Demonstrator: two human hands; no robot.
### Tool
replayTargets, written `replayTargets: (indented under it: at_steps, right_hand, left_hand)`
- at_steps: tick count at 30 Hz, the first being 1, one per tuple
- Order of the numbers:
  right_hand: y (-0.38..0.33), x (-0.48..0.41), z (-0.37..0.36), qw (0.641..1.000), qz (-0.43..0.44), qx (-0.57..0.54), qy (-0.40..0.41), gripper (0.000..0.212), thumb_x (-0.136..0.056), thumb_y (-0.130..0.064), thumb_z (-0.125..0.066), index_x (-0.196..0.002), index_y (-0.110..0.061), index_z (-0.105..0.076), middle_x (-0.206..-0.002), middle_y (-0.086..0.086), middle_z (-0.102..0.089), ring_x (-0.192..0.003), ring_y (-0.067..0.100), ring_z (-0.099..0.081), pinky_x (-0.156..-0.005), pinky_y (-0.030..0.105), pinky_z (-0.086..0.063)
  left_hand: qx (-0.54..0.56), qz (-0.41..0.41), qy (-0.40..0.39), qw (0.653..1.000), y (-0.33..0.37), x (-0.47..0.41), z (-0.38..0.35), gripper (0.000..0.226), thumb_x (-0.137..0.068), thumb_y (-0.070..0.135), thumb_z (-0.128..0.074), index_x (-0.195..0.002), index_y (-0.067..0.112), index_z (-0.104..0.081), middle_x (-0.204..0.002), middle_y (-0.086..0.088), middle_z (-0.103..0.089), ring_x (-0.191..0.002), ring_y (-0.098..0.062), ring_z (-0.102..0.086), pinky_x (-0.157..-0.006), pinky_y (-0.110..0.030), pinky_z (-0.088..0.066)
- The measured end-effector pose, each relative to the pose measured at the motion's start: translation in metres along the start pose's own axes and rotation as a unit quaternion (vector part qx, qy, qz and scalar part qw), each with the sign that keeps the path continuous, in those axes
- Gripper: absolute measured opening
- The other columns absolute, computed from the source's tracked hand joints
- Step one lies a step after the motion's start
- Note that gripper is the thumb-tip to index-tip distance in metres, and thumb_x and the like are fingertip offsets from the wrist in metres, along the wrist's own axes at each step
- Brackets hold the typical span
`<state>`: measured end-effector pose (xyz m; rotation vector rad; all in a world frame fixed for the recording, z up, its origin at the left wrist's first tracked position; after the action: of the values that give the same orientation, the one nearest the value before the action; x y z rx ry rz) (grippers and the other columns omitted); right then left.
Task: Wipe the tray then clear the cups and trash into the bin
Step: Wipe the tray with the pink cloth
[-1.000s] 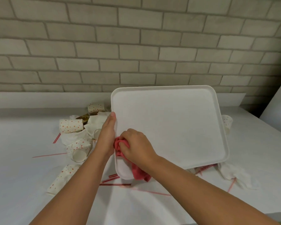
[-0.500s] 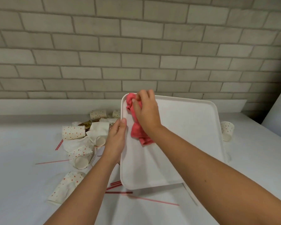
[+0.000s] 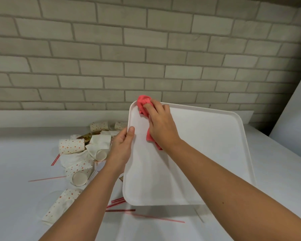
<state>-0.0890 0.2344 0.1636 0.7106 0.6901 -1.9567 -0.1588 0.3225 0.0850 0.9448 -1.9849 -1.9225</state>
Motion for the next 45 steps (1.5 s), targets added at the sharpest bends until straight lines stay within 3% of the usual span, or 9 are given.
replayTargets:
  at_steps: [6,12,16,21,26,31,36,40,45]
  right_hand:
    - [0.026,0.007,0.020,0.999,-0.022,0.016,0.023,0.069,-0.058,0.013,-0.069,-0.121,-0.009,-0.057,-0.128,0.005,-0.054,-0.091,0.030,-0.046,-0.081,0.035,-0.044]
    - [0.078,0.018,0.046,0.994,-0.083,0.036,0.062,0.042,-0.071,0.012,-0.052,-0.108,-0.007,-0.060,-0.119,0.006,-0.057,-0.088,0.030,-0.043,-0.077,0.040,-0.044]
    - [0.108,0.026,0.057,0.988,-0.118,0.049,0.087,0.046,-0.075,0.011,-0.038,-0.111,-0.006,-0.060,-0.116,0.010,-0.058,-0.087,0.030,-0.042,-0.078,0.039,-0.043]
    - [0.152,0.038,0.071,0.973,-0.203,0.071,0.090,0.053,-0.075,0.016,-0.041,-0.120,-0.008,-0.056,-0.119,0.010,-0.053,-0.088,0.022,-0.033,-0.076,0.032,-0.035]
    - [0.191,0.048,0.084,0.950,-0.291,0.095,0.054,0.056,-0.076,0.008,-0.053,-0.129,-0.008,-0.048,-0.123,0.012,-0.048,-0.105,0.033,-0.040,-0.087,0.035,-0.036]
    - [0.222,0.055,0.102,0.928,-0.351,0.115,0.053,0.046,-0.091,-0.001,-0.046,-0.136,-0.009,-0.041,-0.128,0.014,-0.044,-0.111,0.034,-0.039,-0.097,0.041,-0.039]
    - [0.223,0.065,0.104,0.933,-0.334,0.132,0.028,0.048,-0.092,-0.006,-0.048,-0.139,-0.010,-0.035,-0.130,0.016,-0.043,-0.113,0.034,-0.040,-0.095,0.042,-0.041]
    - [0.221,0.088,0.104,0.936,-0.315,0.135,0.079,0.043,-0.092,-0.005,-0.047,-0.135,-0.006,-0.042,-0.128,0.017,-0.047,-0.111,0.034,-0.043,-0.095,0.042,-0.042]
    - [0.208,0.101,0.104,0.914,-0.365,0.039,0.175,0.037,-0.094,-0.002,-0.043,-0.130,-0.007,-0.045,-0.130,0.015,-0.043,-0.117,0.030,-0.041,-0.100,0.035,-0.037]
  left_hand:
    - [0.009,0.000,-0.010,1.000,0.008,0.004,-0.011,0.021,-0.098,0.030,-0.042,-0.095,0.028,-0.063,-0.080,0.018,-0.070,-0.070,0.014,-0.063,-0.057,-0.001,-0.044]
    - [0.041,0.013,-0.005,0.999,0.013,0.002,-0.014,0.020,-0.097,0.033,-0.043,-0.091,0.030,-0.062,-0.084,0.017,-0.068,-0.069,0.011,-0.064,-0.054,-0.002,-0.046]
    - [0.058,0.026,-0.004,0.998,0.015,0.004,-0.020,0.020,-0.098,0.032,-0.042,-0.093,0.028,-0.061,-0.085,0.015,-0.067,-0.063,0.010,-0.065,-0.050,-0.006,-0.047]
    - [0.044,0.028,0.017,0.998,0.015,0.003,-0.017,0.022,-0.096,0.039,-0.043,-0.095,0.030,-0.064,-0.087,0.013,-0.070,-0.075,-0.001,-0.068,-0.062,-0.019,-0.051]
    - [0.043,0.025,0.018,0.999,0.018,0.004,-0.017,0.023,-0.097,0.036,-0.043,-0.089,0.031,-0.064,-0.080,0.016,-0.071,-0.068,0.004,-0.068,-0.061,-0.018,-0.052]
    - [0.048,0.020,0.030,0.998,0.025,0.007,-0.015,0.023,-0.097,0.037,-0.042,-0.087,0.033,-0.062,-0.081,0.016,-0.069,-0.072,0.001,-0.066,-0.057,-0.015,-0.050]
    - [0.048,0.011,0.042,0.998,0.027,0.007,-0.014,0.022,-0.097,0.036,-0.043,-0.087,0.033,-0.063,-0.082,0.014,-0.070,-0.070,0.002,-0.067,-0.053,-0.011,-0.050]
    - [0.058,0.014,0.046,0.997,0.024,0.006,-0.012,0.022,-0.097,0.035,-0.044,-0.089,0.032,-0.064,-0.085,0.012,-0.071,-0.074,-0.003,-0.068,-0.060,-0.018,-0.052]
    - [0.080,0.052,0.055,0.994,0.013,0.003,-0.016,0.024,-0.095,0.040,-0.045,-0.101,0.027,-0.064,-0.098,0.003,-0.070,-0.088,-0.016,-0.066,-0.070,-0.031,-0.053]
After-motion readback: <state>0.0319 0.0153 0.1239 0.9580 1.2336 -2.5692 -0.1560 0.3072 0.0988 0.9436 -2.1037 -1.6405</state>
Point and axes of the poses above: each hand's wrist, its own x-axis away from the middle knuckle, its own z-axis out of the back of the hand, y = z × x, the point moved 7 cm from there along -x, towards the middle knuckle
